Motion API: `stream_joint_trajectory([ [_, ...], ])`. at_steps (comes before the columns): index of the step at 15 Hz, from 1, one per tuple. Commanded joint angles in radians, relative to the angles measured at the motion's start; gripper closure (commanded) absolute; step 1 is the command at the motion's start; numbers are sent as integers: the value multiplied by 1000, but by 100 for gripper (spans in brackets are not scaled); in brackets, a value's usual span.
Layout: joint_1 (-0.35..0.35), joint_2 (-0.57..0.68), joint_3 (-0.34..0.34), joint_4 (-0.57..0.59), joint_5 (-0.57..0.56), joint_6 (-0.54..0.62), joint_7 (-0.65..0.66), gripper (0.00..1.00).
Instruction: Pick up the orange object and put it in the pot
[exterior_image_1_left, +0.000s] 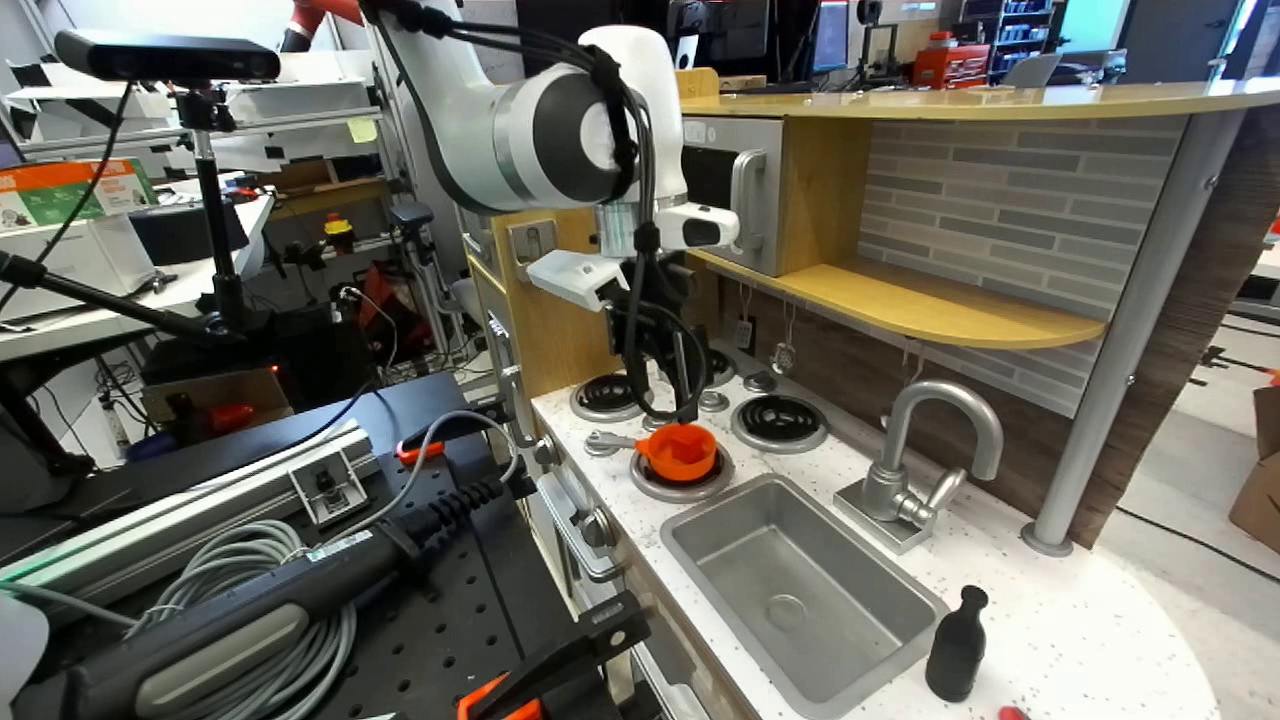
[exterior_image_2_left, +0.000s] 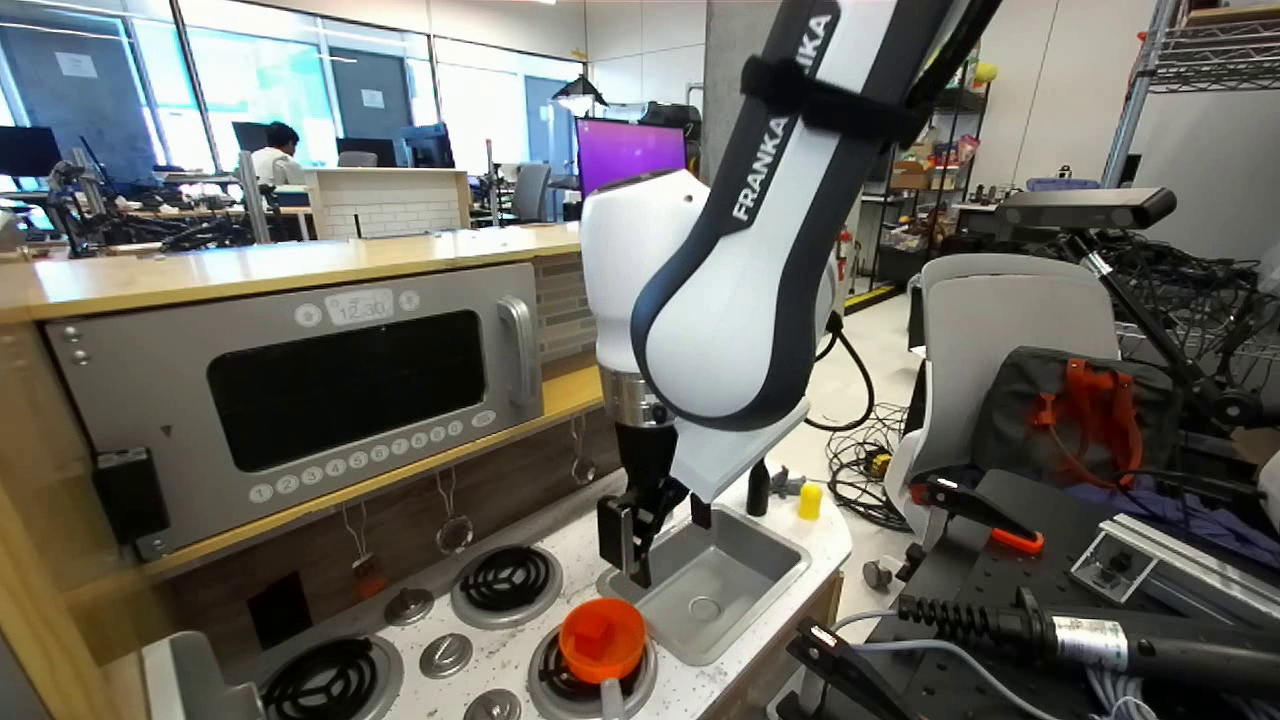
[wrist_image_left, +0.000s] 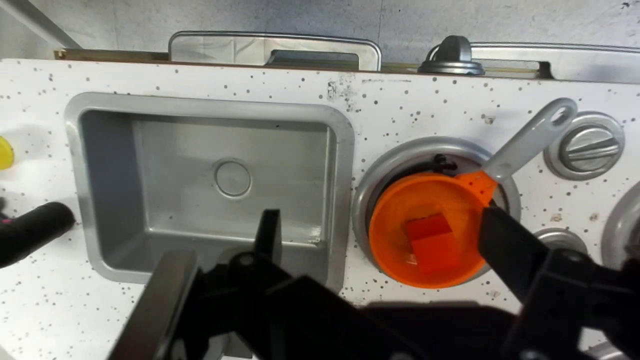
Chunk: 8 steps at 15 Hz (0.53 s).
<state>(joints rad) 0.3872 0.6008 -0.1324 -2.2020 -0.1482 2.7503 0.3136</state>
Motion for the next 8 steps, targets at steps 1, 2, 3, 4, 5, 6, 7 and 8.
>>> stream_joint_trajectory([
  [1, -72, -166, 80, -110, 12, -108, -98, 0],
  [2, -112, -195, 129, -121, 43, -169, -155, 0],
  [3, -130, -209, 154, -123, 63, -234, -178, 0],
  [4, -91, -133, 110, -75, 8, -151, -91, 0],
  [5, -105, -151, 126, -81, 12, -170, -100, 0],
  [6, -105, -153, 125, -82, 8, -167, -97, 0],
  [7, -105, -148, 124, -80, 6, -165, -97, 0],
  [8, -105, -144, 124, -81, 5, -165, -97, 0],
])
